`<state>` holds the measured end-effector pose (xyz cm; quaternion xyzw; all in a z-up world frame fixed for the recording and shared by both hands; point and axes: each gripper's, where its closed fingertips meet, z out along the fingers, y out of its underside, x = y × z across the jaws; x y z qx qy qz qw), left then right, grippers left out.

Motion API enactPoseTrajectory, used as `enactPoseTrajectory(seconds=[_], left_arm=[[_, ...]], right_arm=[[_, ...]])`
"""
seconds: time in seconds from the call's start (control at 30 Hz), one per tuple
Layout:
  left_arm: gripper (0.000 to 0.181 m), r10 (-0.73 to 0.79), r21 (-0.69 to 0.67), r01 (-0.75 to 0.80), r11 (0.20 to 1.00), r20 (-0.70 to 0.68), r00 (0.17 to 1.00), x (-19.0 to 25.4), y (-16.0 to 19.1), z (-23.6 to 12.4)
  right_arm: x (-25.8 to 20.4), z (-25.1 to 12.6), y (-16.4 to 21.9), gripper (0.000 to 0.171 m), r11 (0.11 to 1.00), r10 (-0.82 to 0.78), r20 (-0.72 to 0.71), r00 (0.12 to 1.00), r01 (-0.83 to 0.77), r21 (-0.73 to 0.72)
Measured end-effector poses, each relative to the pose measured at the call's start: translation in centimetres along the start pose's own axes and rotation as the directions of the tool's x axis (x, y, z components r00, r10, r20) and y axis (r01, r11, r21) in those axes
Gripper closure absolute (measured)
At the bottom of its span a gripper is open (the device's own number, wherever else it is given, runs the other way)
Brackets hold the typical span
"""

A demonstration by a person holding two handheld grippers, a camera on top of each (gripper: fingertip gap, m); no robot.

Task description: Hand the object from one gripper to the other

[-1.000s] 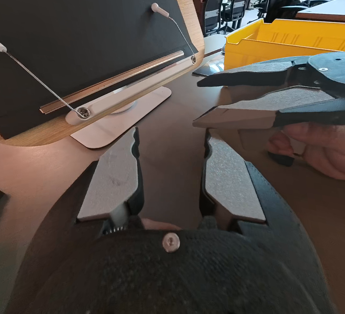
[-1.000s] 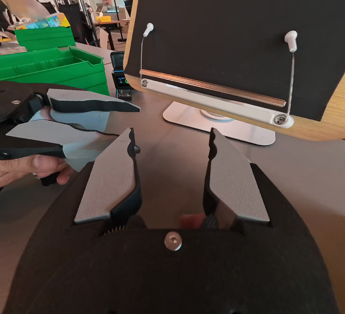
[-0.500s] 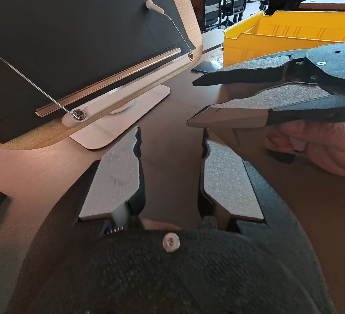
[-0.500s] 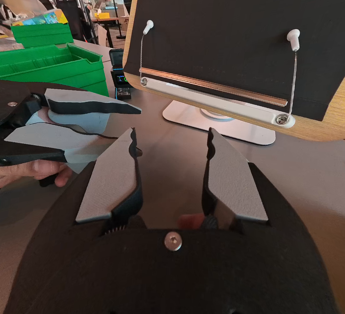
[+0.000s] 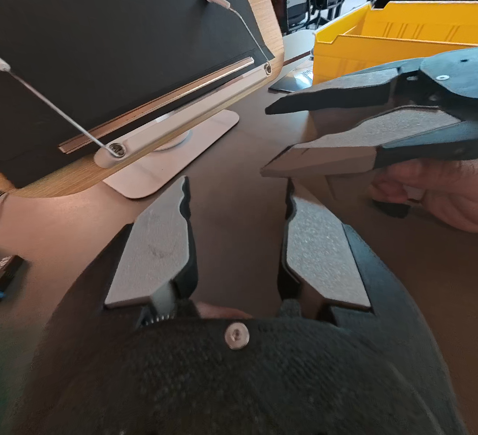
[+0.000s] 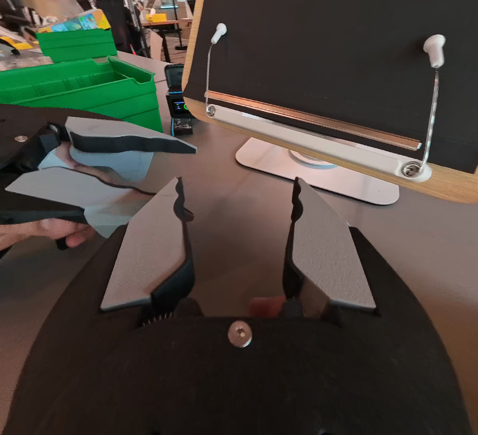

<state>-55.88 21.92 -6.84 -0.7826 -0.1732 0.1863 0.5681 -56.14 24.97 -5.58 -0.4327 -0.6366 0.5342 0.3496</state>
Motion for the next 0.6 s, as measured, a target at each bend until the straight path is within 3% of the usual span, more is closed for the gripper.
enactPoseTrajectory(seconds=[0.13, 0.27, 0.33, 0.37, 0.5, 0.6], left_arm=[[0.114, 0.029, -0.022, -0.028, 0.999, 0.049, 0.998, -0.3, -0.6, -3.8], [0.126, 0.015, -0.08, -0.021, 0.997, -0.08, 0.997, 0.8, -1.3, -10.9], [0.138, 0.014, -0.158, -0.037, 0.987, -0.149, 0.989, 0.5, -1.2, -15.3], [0.136, 0.007, -0.216, -0.043, 0.975, -0.165, 0.986, -0.1, -0.8, -17.4], [0.134, 0.008, -0.336, -0.003, 0.942, 0.013, 1.0, -7.0, -0.7, -24.4], [0.135, 0.004, -0.484, 0.058, 0.873, 0.125, 0.992, -12.1, 2.4, -27.7]], right_arm=[[-0.5, 0.0, 0.0, 0.087, 1.0, -0.023, 0.021, 1.0, 0.023, 0.001], [-0.9, 0.0, 0.1, 0.087, 0.999, -0.051, 0.024, 0.998, 0.051, -0.009], [-1.0, 0.1, 0.2, 0.088, 0.998, -0.058, 0.025, 0.998, 0.059, -0.014], [-0.9, 0.1, 0.2, 0.088, 0.998, -0.057, 0.026, 0.998, 0.058, -0.016], [-0.8, 0.2, 0.3, 0.088, 0.999, -0.041, 0.031, 0.999, 0.041, -0.021], [-0.9, 0.2, 0.3, 0.088, 0.999, -0.049, 0.029, 0.998, 0.049, -0.023]])
